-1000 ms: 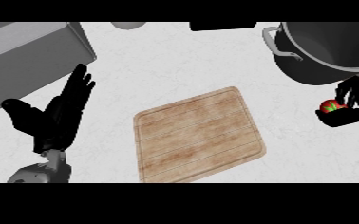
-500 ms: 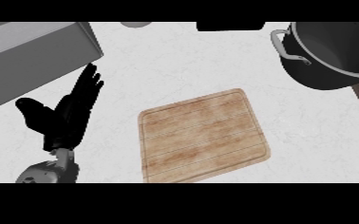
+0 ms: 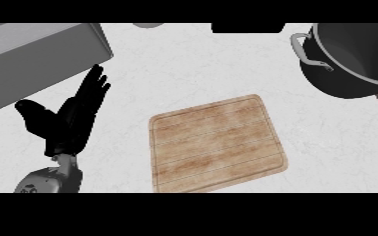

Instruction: Pick the tomato from the cutting board and place it in the pot

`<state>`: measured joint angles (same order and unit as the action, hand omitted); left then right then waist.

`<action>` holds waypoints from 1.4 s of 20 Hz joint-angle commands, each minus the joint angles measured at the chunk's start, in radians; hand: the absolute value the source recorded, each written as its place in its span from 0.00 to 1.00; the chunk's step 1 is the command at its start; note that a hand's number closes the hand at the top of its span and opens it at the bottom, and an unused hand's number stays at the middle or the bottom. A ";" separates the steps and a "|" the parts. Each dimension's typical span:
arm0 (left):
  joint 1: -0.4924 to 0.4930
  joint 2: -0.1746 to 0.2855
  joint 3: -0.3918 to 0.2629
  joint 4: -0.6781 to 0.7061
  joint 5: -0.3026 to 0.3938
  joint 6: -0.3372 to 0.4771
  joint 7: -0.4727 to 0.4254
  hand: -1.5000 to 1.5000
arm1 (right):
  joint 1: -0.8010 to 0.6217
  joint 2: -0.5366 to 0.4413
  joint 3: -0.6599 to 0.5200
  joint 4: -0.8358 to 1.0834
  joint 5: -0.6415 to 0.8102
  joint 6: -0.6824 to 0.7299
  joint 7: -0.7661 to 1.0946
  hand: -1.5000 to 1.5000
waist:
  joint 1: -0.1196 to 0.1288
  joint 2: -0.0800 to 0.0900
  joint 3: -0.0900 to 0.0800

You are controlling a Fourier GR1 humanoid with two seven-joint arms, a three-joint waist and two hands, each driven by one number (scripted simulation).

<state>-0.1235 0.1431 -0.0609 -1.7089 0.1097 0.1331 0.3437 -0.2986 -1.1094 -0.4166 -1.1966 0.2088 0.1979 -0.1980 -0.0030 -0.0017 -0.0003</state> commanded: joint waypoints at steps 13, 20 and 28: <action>-0.059 -0.019 0.022 0.080 0.000 -0.044 -0.043 0.50 | -0.501 0.107 0.239 0.355 0.181 0.016 0.160 1.00 | 0.036 0.011 0.000; -0.044 -0.047 -0.028 0.036 -0.046 -0.015 -0.006 0.50 | -0.584 0.211 0.338 0.540 0.325 -0.062 0.032 1.00 | 0.040 0.011 0.001; -0.044 -0.055 -0.020 0.065 -0.036 -0.030 -0.033 0.50 | -0.644 0.308 0.224 0.797 0.213 0.034 0.105 0.00 | 0.043 0.018 0.002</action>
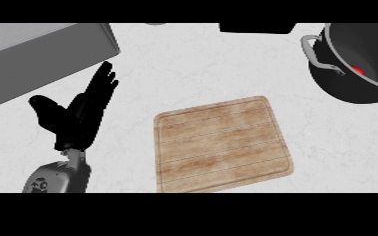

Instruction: Pick the tomato from the cutting board and place it in the pot

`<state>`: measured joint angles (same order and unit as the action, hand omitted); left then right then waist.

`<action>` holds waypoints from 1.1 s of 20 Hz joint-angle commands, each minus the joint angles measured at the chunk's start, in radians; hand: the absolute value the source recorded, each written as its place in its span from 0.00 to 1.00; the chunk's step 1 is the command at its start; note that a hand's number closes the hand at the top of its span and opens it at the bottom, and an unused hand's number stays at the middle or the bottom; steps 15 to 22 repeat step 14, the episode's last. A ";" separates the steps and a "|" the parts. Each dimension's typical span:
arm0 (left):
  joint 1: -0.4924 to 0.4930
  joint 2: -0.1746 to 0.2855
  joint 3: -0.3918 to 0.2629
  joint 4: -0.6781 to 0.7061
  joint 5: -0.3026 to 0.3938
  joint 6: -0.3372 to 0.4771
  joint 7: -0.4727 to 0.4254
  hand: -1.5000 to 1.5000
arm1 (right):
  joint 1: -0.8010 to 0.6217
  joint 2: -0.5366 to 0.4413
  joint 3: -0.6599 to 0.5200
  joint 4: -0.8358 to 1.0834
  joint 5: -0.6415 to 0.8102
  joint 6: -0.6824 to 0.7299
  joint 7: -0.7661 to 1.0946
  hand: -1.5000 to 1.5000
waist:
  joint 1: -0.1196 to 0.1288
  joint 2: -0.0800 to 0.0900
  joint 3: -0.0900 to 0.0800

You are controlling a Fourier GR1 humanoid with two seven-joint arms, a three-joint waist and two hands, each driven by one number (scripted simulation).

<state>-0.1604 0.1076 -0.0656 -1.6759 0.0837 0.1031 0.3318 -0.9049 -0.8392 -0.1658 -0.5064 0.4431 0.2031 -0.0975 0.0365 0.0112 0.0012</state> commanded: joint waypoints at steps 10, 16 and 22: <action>0.009 0.004 0.016 -0.015 0.018 -0.017 0.009 0.50 | -0.078 0.067 -0.272 0.146 -0.212 -0.204 -0.114 0.00 | 0.000 0.002 0.002; -0.005 0.030 0.044 -0.023 0.032 -0.032 0.021 0.50 | -0.054 -0.060 -0.344 0.215 -0.255 -0.165 -0.173 0.00 | 0.005 0.007 0.003; -0.005 0.030 0.044 -0.023 0.032 -0.032 0.021 0.50 | -0.054 -0.060 -0.344 0.215 -0.255 -0.165 -0.173 0.00 | 0.005 0.007 0.003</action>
